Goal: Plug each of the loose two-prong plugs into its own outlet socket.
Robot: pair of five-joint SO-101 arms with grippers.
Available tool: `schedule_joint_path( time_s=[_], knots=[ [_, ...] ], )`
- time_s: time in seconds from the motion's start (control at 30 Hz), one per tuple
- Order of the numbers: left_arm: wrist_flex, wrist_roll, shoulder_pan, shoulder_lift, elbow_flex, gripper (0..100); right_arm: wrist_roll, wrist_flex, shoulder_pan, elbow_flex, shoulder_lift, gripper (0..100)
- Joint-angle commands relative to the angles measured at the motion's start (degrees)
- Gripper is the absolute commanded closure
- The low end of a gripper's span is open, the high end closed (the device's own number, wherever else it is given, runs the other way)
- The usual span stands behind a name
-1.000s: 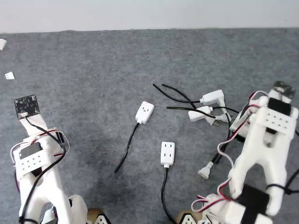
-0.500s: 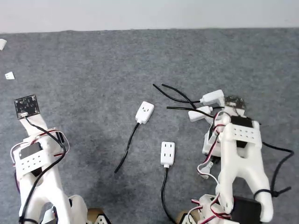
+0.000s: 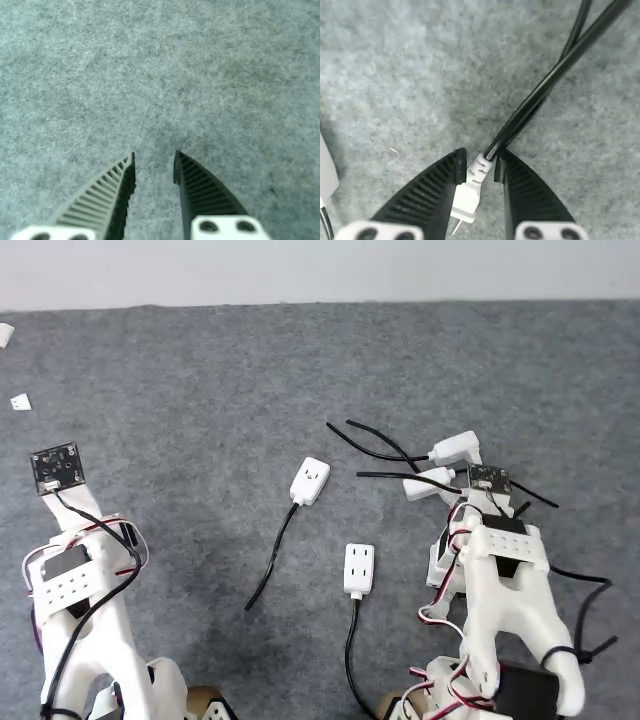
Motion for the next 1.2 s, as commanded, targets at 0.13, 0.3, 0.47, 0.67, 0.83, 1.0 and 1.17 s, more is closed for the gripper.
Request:
schedule_joint_path(
  time_s=[0.13, 0.3, 0.47, 0.67, 0.83, 1.0, 1.17],
  knots=[
    [0.1, -0.6, 0.4, -0.8, -0.3, 88, 0.4, -0.6, -3.6, -3.5, 4.9, 90.2],
    [0.1, -0.6, 0.3, -0.8, -0.3, 88, -2.1, 1.0, -4.2, -8.4, 10.7, 93.4],
    [0.1, -0.6, 0.3, -0.8, -0.3, 88, -2.4, 1.1, -3.6, -8.9, 10.9, 99.3],
    [0.1, -0.6, 0.4, -0.8, -0.3, 88, -2.0, 3.4, -2.6, -9.6, 5.0, 99.1],
    [0.1, -0.6, 0.4, -0.8, -0.3, 88, -2.0, 14.0, -7.3, -16.3, -6.9, 99.1],
    [0.1, -0.6, 0.4, -0.8, -0.3, 88, 3.3, 19.6, -17.5, -21.2, -17.7, 99.1],
    [0.1, -0.6, 0.4, -0.8, -0.3, 88, 4.9, 16.8, -22.9, -21.0, -19.6, 99.1]
  ],
)
